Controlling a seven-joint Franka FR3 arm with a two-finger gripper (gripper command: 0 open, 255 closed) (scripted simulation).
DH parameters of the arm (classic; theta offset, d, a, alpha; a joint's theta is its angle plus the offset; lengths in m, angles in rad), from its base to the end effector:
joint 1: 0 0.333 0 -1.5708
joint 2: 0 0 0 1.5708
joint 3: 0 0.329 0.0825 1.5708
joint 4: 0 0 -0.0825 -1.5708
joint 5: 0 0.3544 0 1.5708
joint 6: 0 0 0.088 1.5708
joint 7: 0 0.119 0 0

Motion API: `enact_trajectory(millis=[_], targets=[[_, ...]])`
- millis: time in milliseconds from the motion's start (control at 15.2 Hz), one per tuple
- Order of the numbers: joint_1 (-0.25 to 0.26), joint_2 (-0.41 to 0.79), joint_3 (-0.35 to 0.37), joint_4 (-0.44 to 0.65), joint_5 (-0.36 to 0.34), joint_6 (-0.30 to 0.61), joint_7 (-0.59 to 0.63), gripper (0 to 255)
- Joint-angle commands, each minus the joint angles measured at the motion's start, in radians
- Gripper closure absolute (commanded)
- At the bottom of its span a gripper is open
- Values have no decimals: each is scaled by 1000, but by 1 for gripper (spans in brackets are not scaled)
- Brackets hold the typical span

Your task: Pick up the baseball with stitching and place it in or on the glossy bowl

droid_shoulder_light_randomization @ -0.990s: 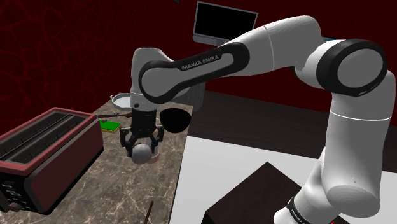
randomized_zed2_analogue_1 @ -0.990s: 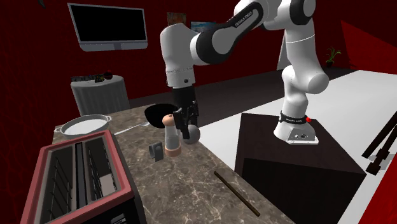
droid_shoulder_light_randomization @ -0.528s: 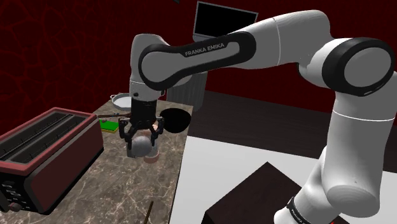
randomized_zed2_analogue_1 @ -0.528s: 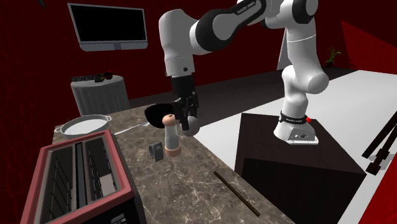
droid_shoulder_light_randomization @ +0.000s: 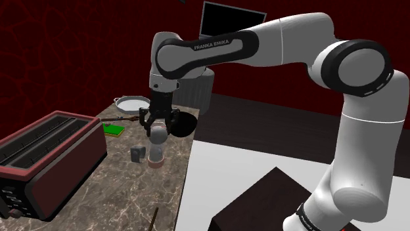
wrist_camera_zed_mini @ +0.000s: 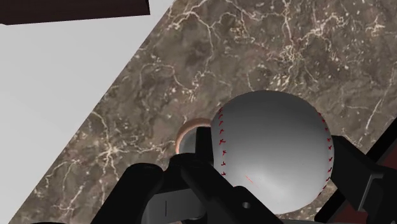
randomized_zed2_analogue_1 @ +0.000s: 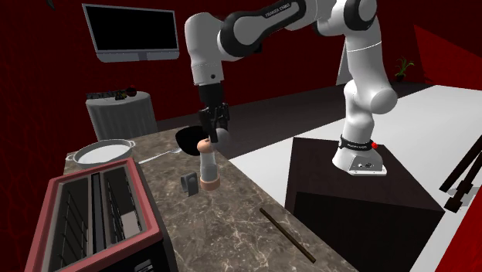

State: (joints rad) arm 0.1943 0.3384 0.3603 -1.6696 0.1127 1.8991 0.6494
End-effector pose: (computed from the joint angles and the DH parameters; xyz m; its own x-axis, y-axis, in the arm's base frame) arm 0.5305 0.3133 0.4262 0.9692 -0.1337 -0.2070 -0.1602 -0.9801 -0.1171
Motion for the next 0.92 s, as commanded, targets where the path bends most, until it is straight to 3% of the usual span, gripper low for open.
enact_trajectory(millis=[0, 462, 858], targets=[[-27, 18, -17, 33, -6, -24, -42, 255], [-104, 103, -67, 176, -29, -107, -159, 255], [-159, 219, -105, 372, -55, -204, -249, 255]])
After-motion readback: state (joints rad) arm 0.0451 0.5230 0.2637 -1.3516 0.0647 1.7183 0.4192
